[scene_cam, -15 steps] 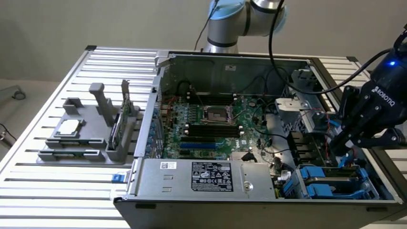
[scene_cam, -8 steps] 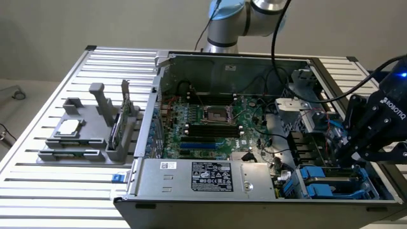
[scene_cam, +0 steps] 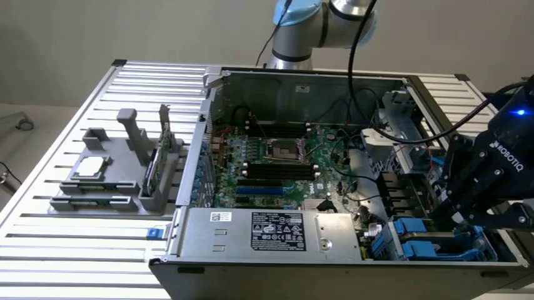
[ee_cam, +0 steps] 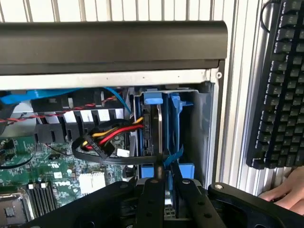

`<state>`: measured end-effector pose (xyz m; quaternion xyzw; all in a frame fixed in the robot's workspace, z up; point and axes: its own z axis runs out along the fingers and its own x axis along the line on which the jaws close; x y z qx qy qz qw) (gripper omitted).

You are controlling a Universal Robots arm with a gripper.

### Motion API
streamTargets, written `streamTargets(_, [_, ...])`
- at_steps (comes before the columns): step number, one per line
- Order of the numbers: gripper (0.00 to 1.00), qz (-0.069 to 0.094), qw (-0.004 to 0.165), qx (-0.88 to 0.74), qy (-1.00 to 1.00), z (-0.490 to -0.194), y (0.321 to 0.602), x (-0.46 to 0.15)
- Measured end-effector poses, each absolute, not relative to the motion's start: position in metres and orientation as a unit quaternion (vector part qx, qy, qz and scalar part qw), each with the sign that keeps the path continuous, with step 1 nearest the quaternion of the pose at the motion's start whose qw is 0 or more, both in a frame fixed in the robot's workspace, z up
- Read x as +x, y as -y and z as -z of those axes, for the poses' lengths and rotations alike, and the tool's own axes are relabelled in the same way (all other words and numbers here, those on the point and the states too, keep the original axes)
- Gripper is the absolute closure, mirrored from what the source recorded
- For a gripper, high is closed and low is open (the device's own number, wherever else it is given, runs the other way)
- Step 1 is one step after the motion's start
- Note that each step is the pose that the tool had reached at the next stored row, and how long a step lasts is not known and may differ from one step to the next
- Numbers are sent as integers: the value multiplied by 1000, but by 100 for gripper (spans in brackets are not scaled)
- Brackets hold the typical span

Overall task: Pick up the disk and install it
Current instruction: 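Insert the first disk wire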

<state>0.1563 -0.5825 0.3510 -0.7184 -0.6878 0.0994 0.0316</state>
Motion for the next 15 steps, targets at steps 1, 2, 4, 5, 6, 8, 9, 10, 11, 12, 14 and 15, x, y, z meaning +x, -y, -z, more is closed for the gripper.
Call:
streamTargets(1, [84, -98, 32, -717, 689, -350, 582, 156])
streamTargets(2, [84, -96, 33, -716, 691, -350, 582, 155])
streamTargets(4, [84, -93, 35, -713, 694, -349, 582, 155])
streamTargets(5, [84, -92, 36, -712, 696, -348, 582, 155])
streamTargets(6, [84, -90, 37, -710, 697, -348, 581, 155])
streamTargets(8, [84, -85, 41, -708, 700, -348, 581, 155])
streamTargets(9, [84, -82, 44, -707, 701, -348, 581, 155])
streamTargets(10, [84, -79, 46, -706, 702, -348, 581, 155])
streamTargets(11, [84, -75, 49, -705, 704, -348, 581, 155])
streamTargets(12, [84, -71, 53, -704, 704, -348, 581, 155])
streamTargets(14, [84, -64, 58, -703, 706, -348, 581, 155])
streamTargets(15, [84, -60, 60, -703, 706, -347, 581, 155])
